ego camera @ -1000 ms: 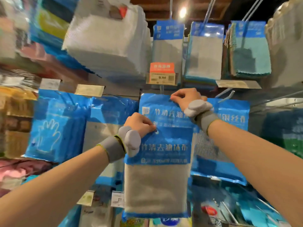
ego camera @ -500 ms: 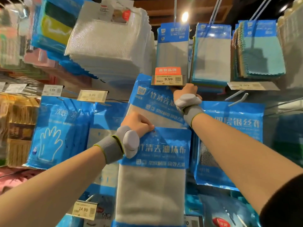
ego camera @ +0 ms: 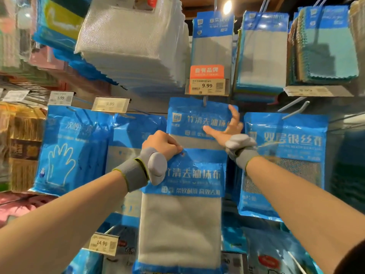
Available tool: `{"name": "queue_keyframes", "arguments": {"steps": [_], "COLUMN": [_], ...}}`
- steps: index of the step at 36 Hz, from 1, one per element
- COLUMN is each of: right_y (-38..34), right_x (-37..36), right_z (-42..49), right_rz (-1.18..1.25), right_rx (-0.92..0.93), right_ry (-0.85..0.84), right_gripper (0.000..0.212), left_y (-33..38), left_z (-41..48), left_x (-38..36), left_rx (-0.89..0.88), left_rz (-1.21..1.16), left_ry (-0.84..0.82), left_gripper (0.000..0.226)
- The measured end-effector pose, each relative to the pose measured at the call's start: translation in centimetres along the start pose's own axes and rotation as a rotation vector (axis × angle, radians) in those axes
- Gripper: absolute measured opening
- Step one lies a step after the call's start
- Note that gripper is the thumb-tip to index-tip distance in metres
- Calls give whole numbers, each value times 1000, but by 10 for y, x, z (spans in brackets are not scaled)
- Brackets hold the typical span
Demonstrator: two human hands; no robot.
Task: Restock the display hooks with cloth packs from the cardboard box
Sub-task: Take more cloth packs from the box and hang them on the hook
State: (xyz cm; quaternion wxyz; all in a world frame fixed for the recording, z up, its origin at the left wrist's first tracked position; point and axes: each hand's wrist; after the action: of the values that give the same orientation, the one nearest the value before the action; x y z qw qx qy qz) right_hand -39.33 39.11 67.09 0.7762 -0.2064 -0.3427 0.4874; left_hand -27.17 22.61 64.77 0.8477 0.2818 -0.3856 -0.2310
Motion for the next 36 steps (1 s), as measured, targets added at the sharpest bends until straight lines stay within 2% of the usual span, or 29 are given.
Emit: {"name": "queue_keyframes", "arguments": {"steps": [2, 4, 8, 10, 13, 16, 18, 21, 23, 25, 27, 30, 31, 33, 36], "right_y": [14, 31, 44, 47, 44, 39, 33, 32, 29, 19, 1, -6, -9, -13, -24], "right_x": [-6, -15, -23, -26, -24, -17, -7, -3, -2, -4, 0, 0, 1, 6, 17], "right_z": [-6, -3, 5, 10, 19, 26, 24, 21, 15, 2, -16, -33, -36, -37, -32], "right_rz": [94, 64, 127, 162, 64, -315, -388, -327, -255, -16, 163, 3, -68, -120, -3], "right_rx": [130, 235, 133, 54, 6, -76, -119, -59, -10, 21, 2, 70, 95, 90, 100], "right_ry": [-11, -12, -75, -77, -93, -193, -266, -318, -206, -134, -223, -435, -442, -383, -258], "right_gripper": [99, 92, 59, 58, 62, 65, 62, 43, 37, 34, 40, 35, 38, 52, 44], "left_y": [-2, -4, -6, -7, -7, -8, -8, -9, -7, -7, -4, 4, 8, 18, 30], "left_z": [1, 3, 6, 8, 12, 15, 16, 16, 15, 14, 13, 11, 10, 7, 10], "left_x": [-3, -5, -8, -9, -10, -11, -12, -12, -12, -12, -12, -11, -10, -7, -2], "left_rx": [4, 2, -7, -14, -24, -29, -30, -19, -7, 1, 10, 13, 12, 9, -23], "left_rz": [27, 51, 73, 81, 92, 99, 108, 132, 137, 150, 148, 159, 161, 152, 151], "left_ry": [12, 29, 61, 67, 83, 103, 112, 115, 113, 116, 124, 154, 167, 192, 275], "left_gripper": [12, 11, 12, 12, 13, 15, 16, 16, 17, 17, 17, 16, 16, 15, 17]}}
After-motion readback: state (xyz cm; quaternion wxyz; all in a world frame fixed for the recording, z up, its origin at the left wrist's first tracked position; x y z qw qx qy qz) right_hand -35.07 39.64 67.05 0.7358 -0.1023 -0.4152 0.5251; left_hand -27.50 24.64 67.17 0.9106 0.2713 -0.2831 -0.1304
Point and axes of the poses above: each hand's wrist, its own z-axis towards the middle knuckle, its own x-axis out of the back of the hand, y = z × x, and after that the axes turned 4 degrees about -z, right-handed
